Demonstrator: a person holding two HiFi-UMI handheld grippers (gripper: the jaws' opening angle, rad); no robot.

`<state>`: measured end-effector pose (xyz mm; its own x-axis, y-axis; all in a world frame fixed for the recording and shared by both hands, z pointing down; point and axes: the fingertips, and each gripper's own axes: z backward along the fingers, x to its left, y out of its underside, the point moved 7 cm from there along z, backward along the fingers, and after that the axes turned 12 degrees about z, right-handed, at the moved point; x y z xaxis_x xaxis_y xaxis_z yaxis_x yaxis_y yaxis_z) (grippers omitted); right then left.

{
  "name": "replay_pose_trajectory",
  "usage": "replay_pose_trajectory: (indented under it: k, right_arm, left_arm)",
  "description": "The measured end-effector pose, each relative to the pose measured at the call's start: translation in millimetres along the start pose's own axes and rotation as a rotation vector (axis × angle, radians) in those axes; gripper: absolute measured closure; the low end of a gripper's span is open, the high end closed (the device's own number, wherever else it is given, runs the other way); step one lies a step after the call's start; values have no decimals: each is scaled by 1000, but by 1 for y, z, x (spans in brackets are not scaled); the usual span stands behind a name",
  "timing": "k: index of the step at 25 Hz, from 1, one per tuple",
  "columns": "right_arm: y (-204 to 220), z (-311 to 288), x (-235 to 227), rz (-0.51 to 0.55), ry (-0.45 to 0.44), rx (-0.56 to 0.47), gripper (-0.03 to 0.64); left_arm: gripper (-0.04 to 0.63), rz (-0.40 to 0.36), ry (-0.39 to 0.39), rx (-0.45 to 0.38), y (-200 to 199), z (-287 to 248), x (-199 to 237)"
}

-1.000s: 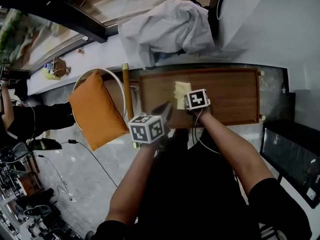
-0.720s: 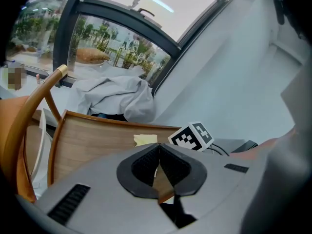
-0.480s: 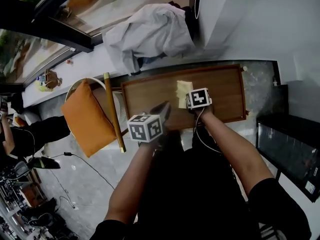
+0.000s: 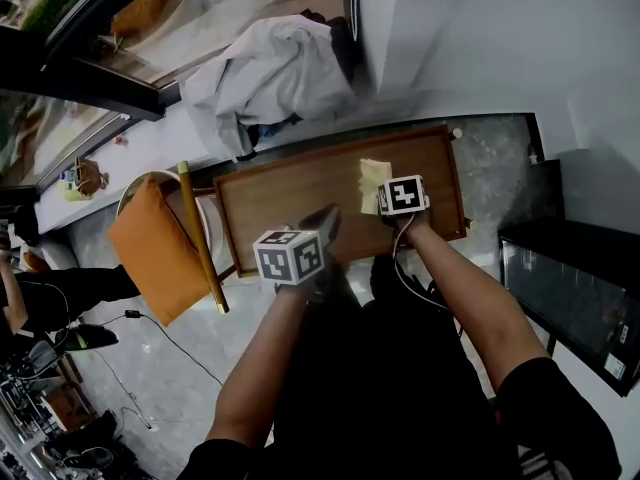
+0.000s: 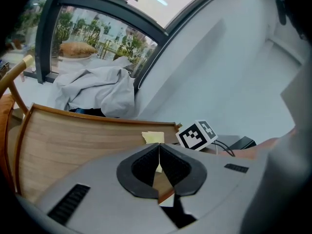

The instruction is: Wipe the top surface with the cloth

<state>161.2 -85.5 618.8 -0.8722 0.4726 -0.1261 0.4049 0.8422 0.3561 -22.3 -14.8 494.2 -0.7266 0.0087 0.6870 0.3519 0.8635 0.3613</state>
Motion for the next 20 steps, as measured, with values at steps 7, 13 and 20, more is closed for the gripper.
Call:
replay_pose_trajectory:
  k: [7,13,20]
  right_arm:
    - [15,16,-48,-37,40,-9,583]
    - [26,30,-84,-64,85,-15,583]
    - [39,51,-116,-88,203,-43,583]
  left_arm:
    - [583,-13,16,20,9,-23,-23]
    - [583,-15,28,29,13,-39,-36]
    - [583,-13,47,29,20,-52,-45]
